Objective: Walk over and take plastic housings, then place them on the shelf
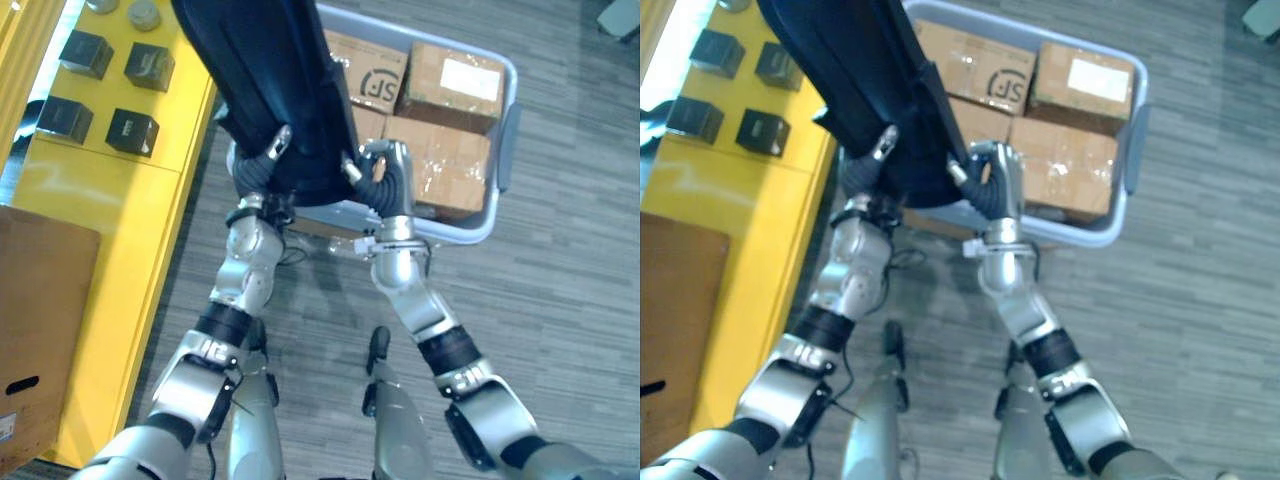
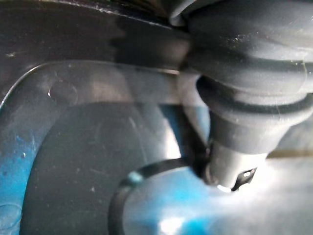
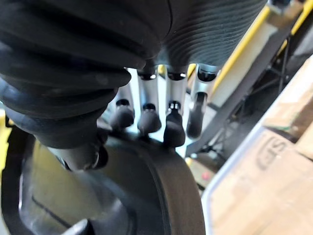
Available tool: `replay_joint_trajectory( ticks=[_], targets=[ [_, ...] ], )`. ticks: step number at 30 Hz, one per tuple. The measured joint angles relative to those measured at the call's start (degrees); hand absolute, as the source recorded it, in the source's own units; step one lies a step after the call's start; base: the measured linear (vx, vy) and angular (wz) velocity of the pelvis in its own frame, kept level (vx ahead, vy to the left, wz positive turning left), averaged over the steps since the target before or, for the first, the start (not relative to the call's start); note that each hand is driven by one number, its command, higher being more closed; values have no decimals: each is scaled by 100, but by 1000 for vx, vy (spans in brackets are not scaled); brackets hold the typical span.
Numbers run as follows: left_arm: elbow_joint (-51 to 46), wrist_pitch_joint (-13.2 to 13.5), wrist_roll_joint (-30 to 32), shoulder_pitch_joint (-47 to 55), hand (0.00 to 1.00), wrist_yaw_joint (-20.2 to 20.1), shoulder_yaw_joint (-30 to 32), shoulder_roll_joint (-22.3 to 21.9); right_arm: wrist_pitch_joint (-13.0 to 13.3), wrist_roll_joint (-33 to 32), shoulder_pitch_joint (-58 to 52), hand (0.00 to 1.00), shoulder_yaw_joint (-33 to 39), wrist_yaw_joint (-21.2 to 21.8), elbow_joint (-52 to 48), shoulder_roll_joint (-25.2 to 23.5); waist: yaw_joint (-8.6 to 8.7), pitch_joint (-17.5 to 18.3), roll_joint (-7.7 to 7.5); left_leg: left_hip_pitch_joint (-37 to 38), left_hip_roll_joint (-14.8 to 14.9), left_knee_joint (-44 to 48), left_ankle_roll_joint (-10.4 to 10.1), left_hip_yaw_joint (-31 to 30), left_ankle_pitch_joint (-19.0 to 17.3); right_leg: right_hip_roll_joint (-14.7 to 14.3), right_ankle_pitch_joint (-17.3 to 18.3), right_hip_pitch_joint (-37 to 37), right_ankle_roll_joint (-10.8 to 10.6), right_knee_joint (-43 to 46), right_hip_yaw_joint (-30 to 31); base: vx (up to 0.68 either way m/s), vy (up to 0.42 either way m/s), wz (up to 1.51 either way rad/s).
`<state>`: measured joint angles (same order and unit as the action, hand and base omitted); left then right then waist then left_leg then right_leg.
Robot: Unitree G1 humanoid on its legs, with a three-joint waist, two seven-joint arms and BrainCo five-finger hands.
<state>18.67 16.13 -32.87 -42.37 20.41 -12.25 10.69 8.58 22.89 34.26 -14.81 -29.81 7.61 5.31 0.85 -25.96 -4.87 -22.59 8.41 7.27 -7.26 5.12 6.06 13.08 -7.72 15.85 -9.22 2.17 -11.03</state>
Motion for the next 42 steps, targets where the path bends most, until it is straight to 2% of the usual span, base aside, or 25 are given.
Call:
replay_joint_trajectory(
  ticks=[2,4,6,9,10,13,14,15,18,20,22,26,27,30,32,35,39,42],
  targets=[
    [-451,-3,417,457,100,82,-8,-83,55,-193,-366,0,15,184,-437,5,7,47,1,285,-16,-108,-10,16,-9,17,70,-220,-16,9,-26,48,-21,1],
    [-697,-6,765,841,100,106,12,-218,178,-223,-720,0,82,305,-750,8,10,330,13,281,-16,-189,-20,8,-15,16,141,-199,-16,14,-72,52,-28,6],
    [-871,-121,1690,1412,100,199,-1,-461,285,-435,-1258,0,209,583,-1178,19,9,748,16,439,-17,-360,-38,12,-2,14,208,-290,-26,13,-123,98,-37,5],
    [-1019,-316,2742,1968,100,241,-13,-564,378,-725,-1718,0,240,910,-1768,59,17,1069,44,829,-16,-597,-68,35,0,9,322,-575,-25,11,-163,108,-32,0],
    [-1088,-369,3078,2121,100,289,11,-625,453,-935,-1872,0,299,1011,-1940,67,16,1206,46,924,-15,-681,-81,49,9,6,349,-620,-33,13,-164,96,-29,-1],
    [-1117,-510,4330,2801,100,527,452,-658,866,-2041,-2394,0,1229,1248,-2871,35,32,1583,66,1372,-17,-960,-100,162,21,8,417,-886,-36,-5,-149,84,-18,-11],
    [-1116,-552,4480,2922,100,578,537,-647,949,-2254,-2498,0,1366,1294,-2992,35,43,1662,64,1419,-16,-1000,-103,172,23,7,433,-910,-37,-11,-147,52,-16,-11],
    [-1115,-642,4745,3131,100,639,728,-645,1129,-2793,-2741,0,1598,1480,-3182,40,63,1773,73,1533,-16,-1081,-120,178,34,4,479,-986,-55,-21,-148,47,-19,-4],
    [-1122,-719,5093,3530,100,787,1036,-669,1322,-3633,-3421,0,1907,1787,-3381,21,122,2007,86,1671,-8,-1178,-142,197,48,-5,525,-1067,-61,-27,-142,19,-13,-3],
    [-1193,-751,5117,3763,100,771,1203,-687,1351,-4143,-3939,0,2011,2068,-3352,-82,156,2105,94,1705,-8,-1180,-145,199,45,-7,528,-1113,-60,-56,-142,0,0,0],
    [-1611,-743,5039,4186,100,726,1458,-900,1335,-4517,-4649,0,2154,2236,-2963,-374,166,2162,98,1756,-8,-1184,-150,222,39,-8,530,-1153,-59,-71,-122,-19,-7,-5],
    [-2223,-639,4672,4986,100,602,1743,-1220,1076,-4528,-5485,0,2440,2238,-1827,-883,149,2332,174,1866,-4,-1187,-168,346,-15,-12,573,-1200,-27,-125,0,-21,-1,-15],
    [-2405,-612,4587,5238,100,564,1836,-1324,1000,-4515,-5731,0,2491,2214,-1622,-1044,155,2389,243,1865,-4,-1187,-171,348,-34,-14,572,-1208,-28,-152,1,-1,-9,-5],
    [-2735,-516,4299,5609,100,577,1918,-1423,880,-4447,-6052,0,2451,2218,-1533,-1132,151,2501,380,1870,10,-1188,-193,347,-50,-30,571,-1228,-34,-184,-2,0,0,0],
    [-2986,-432,4221,5691,100,578,2035,-1425,880,-4404,-5973,0,2371,2228,-1520,-1102,121,2553,410,1880,15,-1188,-201,323,-51,-37,571,-1274,-37,-200,-33,-18,-10,8],
    [-3435,-300,4226,5762,100,592,2233,-1427,882,-4315,-5578,0,2236,2230,-1219,-997,53,2598,345,1877,7,-1190,-216,150,-43,-37,578,-1416,-45,-251,-208,-15,-6,22],
    [-3832,-238,4253,5827,100,700,2733,-1431,878,-4052,-4752,0,2022,2224,-802,-916,-210,2628,272,1800,-20,-1189,-218,-225,3,-38,609,-1648,-67,-281,-605,12,-14,50],
    [-4073,-238,4288,5826,100,832,3099,-1435,887,-3997,-4030,0,1893,2221,-528,-865,-449,2653,197,1535,-85,-1186,-217,-792,112,-53,665,-1805,-88,-268,-1170,16,-23,87]
  ],
)
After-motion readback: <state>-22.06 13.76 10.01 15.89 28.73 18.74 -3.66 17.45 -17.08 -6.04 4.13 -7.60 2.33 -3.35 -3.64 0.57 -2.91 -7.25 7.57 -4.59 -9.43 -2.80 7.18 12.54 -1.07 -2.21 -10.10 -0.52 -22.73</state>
